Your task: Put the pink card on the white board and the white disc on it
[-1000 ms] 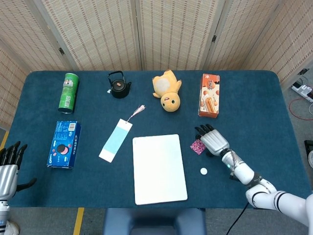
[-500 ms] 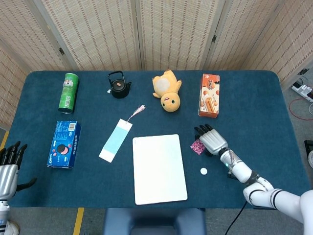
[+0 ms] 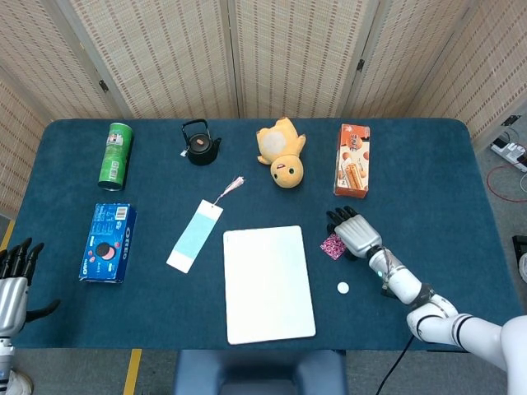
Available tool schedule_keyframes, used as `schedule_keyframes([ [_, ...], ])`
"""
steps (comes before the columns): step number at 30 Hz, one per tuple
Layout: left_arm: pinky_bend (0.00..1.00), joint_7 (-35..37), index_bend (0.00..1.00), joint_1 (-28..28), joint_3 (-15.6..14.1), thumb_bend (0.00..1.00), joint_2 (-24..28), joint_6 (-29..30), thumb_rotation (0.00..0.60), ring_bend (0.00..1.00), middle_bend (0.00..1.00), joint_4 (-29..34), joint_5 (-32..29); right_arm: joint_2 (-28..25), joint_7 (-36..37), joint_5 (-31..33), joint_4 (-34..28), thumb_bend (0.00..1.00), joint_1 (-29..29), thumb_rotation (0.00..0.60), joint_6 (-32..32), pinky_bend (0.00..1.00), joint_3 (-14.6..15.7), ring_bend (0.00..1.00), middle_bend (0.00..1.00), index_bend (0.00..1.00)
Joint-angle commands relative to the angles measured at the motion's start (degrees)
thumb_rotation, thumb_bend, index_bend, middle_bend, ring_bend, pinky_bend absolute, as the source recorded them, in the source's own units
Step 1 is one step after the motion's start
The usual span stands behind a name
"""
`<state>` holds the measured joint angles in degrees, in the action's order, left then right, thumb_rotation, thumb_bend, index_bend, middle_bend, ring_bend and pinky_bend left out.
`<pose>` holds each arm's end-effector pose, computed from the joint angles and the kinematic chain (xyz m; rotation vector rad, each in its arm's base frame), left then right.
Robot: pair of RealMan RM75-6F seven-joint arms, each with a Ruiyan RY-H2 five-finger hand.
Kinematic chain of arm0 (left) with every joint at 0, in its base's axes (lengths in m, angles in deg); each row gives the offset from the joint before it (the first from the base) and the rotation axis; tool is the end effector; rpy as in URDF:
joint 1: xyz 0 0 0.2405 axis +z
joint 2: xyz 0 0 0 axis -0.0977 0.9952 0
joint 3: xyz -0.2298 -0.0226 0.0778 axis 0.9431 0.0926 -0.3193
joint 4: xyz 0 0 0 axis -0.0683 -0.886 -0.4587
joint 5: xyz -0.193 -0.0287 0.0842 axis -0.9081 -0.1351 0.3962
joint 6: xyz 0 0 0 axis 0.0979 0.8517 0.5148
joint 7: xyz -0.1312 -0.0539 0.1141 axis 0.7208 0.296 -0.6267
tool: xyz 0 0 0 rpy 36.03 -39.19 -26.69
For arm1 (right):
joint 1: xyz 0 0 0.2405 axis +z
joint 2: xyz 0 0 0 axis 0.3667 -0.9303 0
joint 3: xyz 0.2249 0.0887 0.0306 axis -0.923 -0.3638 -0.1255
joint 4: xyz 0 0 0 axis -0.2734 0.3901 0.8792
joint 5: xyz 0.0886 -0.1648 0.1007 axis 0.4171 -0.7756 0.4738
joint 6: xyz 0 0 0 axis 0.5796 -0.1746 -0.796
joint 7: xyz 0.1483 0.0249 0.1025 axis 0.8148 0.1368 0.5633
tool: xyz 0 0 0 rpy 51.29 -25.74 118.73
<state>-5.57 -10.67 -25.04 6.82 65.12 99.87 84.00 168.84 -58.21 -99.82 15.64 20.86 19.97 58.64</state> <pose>-0.3083 0.2218 0.1536 -1.3469 -0.8339 -0.7477 -0.2306 -0.3920 -0.0305 2.0856 -0.7424 0.5116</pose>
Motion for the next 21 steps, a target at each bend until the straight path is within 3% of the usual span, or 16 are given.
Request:
schedule_keyframes([
  [1, 0.00, 0.1, 0.00, 0.0, 0.0, 0.13, 0.0, 0.0, 0.600, 0.04, 0.00, 0.0, 0.0, -0.2, -0.1, 0.3, -0.1, 0.25, 0.2, 0.600, 0.1, 0.07, -0.1, 0.04, 0.09, 0.27],
  [21, 0.00, 0.1, 0.00, 0.1, -0.1, 0.13, 0.0, 0.0, 0.600, 0.04, 0.00, -0.2, 0.1, 0.3, -1.3, 2.2, 0.2, 0.25, 1.0, 0.600, 0.8, 0.07, 0.4, 0.04, 0.12, 0.33],
])
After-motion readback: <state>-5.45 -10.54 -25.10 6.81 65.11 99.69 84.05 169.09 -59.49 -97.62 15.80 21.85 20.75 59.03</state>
